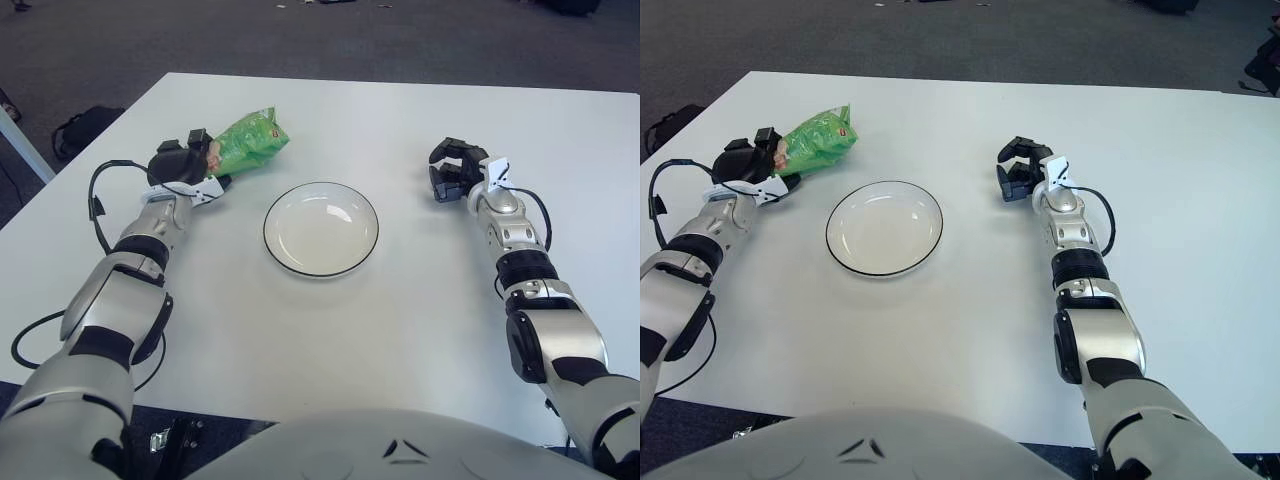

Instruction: Put the snack into the plate.

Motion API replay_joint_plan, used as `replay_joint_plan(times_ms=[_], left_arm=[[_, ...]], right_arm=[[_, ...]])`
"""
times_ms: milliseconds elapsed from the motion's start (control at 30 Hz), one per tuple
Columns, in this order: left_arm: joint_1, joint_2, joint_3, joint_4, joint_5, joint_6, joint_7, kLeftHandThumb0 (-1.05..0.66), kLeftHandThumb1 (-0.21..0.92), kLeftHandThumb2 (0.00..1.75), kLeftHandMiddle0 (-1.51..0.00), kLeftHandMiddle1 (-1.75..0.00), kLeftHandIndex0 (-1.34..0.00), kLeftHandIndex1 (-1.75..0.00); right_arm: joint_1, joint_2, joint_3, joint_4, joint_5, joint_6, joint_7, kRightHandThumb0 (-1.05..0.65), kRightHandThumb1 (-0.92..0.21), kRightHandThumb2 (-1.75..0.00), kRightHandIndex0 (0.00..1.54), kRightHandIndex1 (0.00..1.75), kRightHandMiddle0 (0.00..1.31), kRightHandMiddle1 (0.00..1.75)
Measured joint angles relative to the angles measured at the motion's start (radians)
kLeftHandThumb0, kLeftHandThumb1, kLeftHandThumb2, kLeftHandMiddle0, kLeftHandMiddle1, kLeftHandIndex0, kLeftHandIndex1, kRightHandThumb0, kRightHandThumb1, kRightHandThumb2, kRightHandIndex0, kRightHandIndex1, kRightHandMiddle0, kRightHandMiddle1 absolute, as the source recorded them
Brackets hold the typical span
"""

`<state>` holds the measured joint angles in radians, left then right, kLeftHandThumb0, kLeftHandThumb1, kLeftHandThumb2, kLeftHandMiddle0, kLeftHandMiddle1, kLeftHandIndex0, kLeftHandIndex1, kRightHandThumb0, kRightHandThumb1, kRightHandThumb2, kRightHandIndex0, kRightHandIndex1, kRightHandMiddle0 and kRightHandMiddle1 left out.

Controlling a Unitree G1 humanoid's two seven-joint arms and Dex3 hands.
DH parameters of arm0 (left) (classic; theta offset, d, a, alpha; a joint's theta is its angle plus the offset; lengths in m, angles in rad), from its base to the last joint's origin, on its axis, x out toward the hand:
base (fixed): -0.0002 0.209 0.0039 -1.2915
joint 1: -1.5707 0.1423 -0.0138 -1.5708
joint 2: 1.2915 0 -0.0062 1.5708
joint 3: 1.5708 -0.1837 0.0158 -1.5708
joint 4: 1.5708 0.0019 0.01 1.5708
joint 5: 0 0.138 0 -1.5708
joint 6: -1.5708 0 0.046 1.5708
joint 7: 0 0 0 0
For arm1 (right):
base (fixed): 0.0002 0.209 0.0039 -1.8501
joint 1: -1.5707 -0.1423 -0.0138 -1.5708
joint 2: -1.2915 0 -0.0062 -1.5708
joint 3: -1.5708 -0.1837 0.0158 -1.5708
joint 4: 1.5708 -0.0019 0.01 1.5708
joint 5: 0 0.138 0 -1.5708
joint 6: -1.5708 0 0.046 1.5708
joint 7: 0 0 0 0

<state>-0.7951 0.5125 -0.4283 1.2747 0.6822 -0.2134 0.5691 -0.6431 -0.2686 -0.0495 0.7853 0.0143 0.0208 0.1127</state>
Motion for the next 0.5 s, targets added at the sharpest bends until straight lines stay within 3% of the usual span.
replay_joint_plan(times_ms=[267,500], left_arm=[[-0.012,-0.005,-0.024,0.003,0.002,-0.001,0.019,0.0,0.11,1.52,-0.81,-1.61,-0.55,-1.75],[-0.015,-0.003,-0.052,0.004,0.013,-0.017,0.053,0.0,0.1,1.54,-0.81,-1.64,-0.56,-1.75]], right_arm=[[0.006,-0.001,-0.001,-0.003,0.0,0.0,0.001,-0.01,-0.05,-1.56,0.8,1.75,0.7,1.54],[0.007,0.005,-0.01,-0.006,0.002,0.0,-0.009,-0.01,-0.09,-1.52,0.77,1.75,0.67,1.54]])
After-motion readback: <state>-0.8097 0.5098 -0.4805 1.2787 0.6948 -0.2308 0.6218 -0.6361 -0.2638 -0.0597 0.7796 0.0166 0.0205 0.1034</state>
